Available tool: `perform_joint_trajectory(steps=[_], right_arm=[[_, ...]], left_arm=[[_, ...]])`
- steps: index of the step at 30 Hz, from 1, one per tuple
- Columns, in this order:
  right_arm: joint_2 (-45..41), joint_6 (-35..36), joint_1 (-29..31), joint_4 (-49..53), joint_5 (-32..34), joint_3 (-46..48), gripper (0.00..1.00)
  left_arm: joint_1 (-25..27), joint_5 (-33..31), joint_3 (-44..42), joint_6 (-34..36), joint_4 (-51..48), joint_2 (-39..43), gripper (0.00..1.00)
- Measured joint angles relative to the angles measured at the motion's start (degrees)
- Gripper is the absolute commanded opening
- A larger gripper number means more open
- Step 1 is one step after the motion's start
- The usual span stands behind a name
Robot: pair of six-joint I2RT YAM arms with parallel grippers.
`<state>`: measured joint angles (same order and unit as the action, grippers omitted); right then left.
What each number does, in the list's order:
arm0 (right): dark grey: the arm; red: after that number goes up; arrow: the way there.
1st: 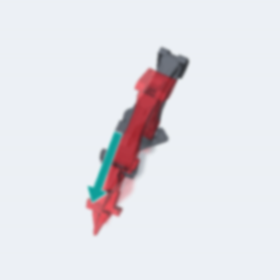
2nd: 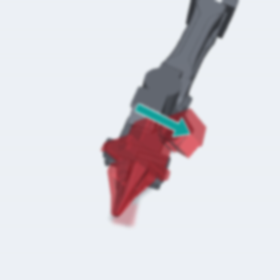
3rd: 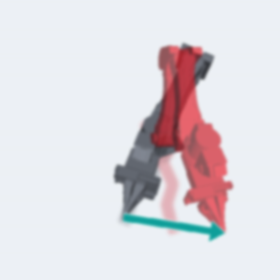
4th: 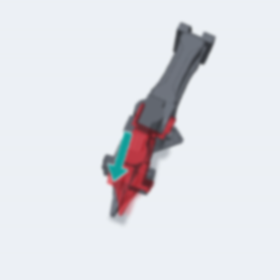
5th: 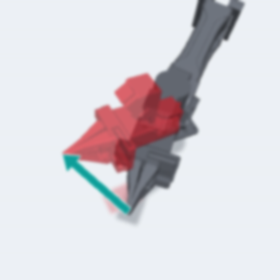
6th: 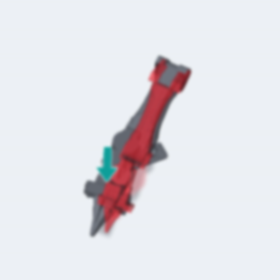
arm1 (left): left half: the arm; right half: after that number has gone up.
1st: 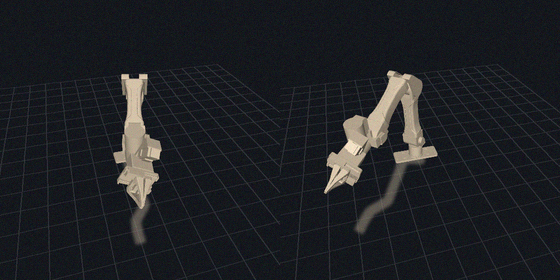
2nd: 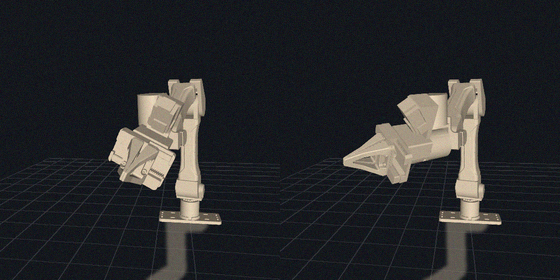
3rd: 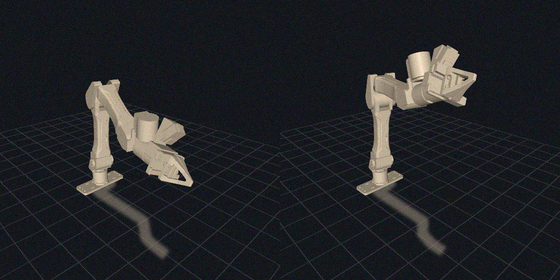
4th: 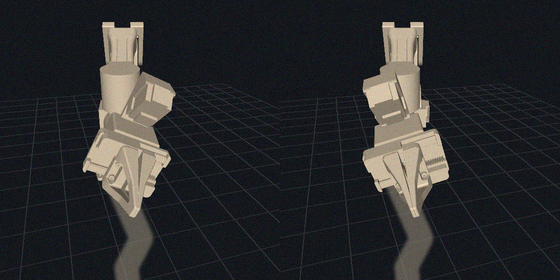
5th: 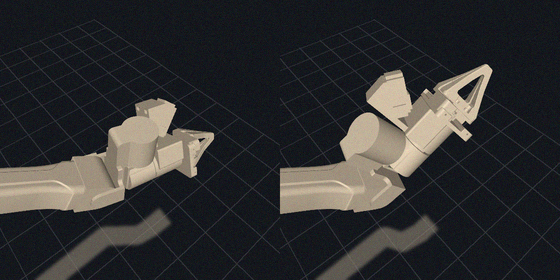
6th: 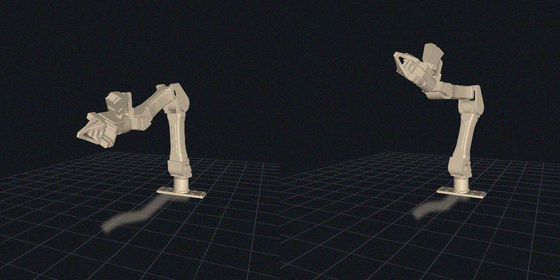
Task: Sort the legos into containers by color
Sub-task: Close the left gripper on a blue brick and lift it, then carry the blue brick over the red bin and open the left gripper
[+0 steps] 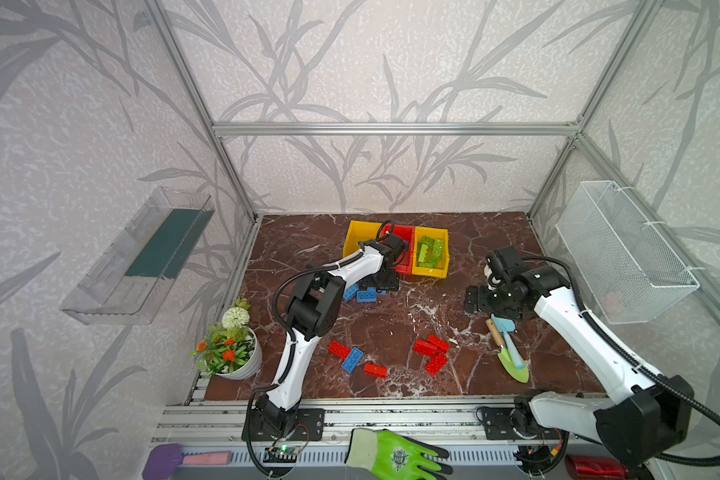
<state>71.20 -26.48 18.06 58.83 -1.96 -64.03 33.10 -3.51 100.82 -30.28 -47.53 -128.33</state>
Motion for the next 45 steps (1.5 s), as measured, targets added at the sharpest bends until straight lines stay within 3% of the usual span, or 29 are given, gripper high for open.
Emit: perform_joint_trajectory(steps=[2,8,13,18,25,28,30,32,34,45], right_arm=[[0.0,0.4,-0.5,0.0,0.0,0.0,0.99],[0.1,1.7,-1.2,0.0,-0.3,0.0,0.99],[1.3,2.5,-1.5,-0.1,-0.9,-0.6,0.99],[2.9,2.8,-1.5,-0.7,-1.7,-1.7,0.99],[5.8,3.0,-1.6,-2.4,-3.0,-3.6,0.99],[6.1,3.0,-1.6,-3.0,-3.1,-3.7,0.99],[6.7,3.0,-1.6,-2.8,-3.1,-4.6,0.99],[7.8,2.9,-1.6,-3.5,-3.1,-6.1,0.99],[8.4,2.9,-1.7,-4.0,-3.1,-6.9,0.99],[8.5,1.8,-2.0,-2.8,-1.9,-8.2,0.99]], left_arm=[[0.0,0.1,-0.6,-0.5,0.7,0.3,0.78],[0.1,-0.5,-0.8,-1.7,1.4,0.4,0.47],[0.3,-1.2,-0.3,-2.4,-0.5,0.4,0.39],[0.6,-2.4,3.6,-1.7,-6.2,0.4,0.38],[0.7,-4.1,20.2,0.7,-11.1,0.4,0.39],[0.7,-4.5,22.3,1.2,-11.3,0.7,0.39],[0.7,-4.6,28.9,2.5,-16.0,-2.8,0.39],[0.7,-4.6,38.4,4.0,-14.6,-8.2,0.40],[0.7,-4.6,42.4,5.1,-14.1,-10.9,0.41],[-0.7,-2.8,47.0,8.1,-9.9,-15.7,0.46]])
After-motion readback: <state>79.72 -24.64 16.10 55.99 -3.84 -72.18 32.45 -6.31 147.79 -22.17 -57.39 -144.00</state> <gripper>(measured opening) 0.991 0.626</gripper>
